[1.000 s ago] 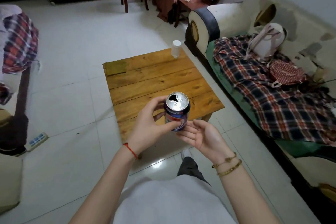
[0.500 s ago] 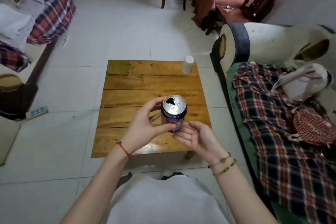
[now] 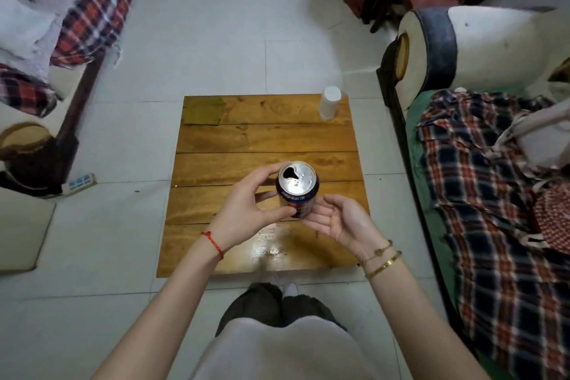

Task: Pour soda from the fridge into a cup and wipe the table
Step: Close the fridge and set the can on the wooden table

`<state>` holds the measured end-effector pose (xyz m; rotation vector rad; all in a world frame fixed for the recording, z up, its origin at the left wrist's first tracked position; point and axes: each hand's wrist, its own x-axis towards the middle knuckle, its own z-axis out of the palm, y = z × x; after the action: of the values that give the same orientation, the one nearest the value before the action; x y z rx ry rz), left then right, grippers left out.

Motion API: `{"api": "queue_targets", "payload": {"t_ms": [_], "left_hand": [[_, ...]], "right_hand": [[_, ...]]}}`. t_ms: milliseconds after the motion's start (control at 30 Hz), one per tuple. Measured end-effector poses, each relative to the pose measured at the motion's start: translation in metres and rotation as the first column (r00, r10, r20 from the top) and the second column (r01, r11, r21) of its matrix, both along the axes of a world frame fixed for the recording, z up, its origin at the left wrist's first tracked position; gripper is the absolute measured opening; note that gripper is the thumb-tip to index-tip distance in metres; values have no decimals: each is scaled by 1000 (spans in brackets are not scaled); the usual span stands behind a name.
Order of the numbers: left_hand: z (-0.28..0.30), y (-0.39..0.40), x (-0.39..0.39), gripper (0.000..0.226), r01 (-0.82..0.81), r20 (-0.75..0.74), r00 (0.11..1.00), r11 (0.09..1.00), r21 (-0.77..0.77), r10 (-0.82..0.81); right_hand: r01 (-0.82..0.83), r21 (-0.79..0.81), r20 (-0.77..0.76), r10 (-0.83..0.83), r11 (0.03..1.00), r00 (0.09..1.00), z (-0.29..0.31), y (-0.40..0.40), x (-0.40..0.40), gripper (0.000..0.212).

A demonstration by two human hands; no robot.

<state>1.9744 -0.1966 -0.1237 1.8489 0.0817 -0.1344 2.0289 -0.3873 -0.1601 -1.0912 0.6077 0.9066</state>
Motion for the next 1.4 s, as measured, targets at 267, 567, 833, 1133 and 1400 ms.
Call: {"api": "queue_targets", "payload": {"t_ms": [267, 567, 833, 1133, 1400], "left_hand": [[-40, 5, 62, 68, -82, -5, 997, 997, -15, 82], [-137, -12, 110, 67, -235, -89, 969, 970, -55, 230], [-239, -29, 130, 68, -340, -88, 937, 940, 3, 339], [-316, -40, 136, 70, -376, -128, 919, 927, 9, 374], [-351, -46, 134, 67, -386, -131, 911, 920, 68, 391]], "right_hand": [[39, 14, -35, -38, 999, 999, -36, 12, 65, 32], [144, 37, -122, -138, 989, 983, -135, 21, 112, 36], [84, -172, -3, -86, 982, 996, -222, 24, 126, 22], [-42, -571, 242, 217, 820, 946, -300, 22, 125, 20], [-5, -780, 329, 417, 626, 847, -320, 20, 120, 24]]}}
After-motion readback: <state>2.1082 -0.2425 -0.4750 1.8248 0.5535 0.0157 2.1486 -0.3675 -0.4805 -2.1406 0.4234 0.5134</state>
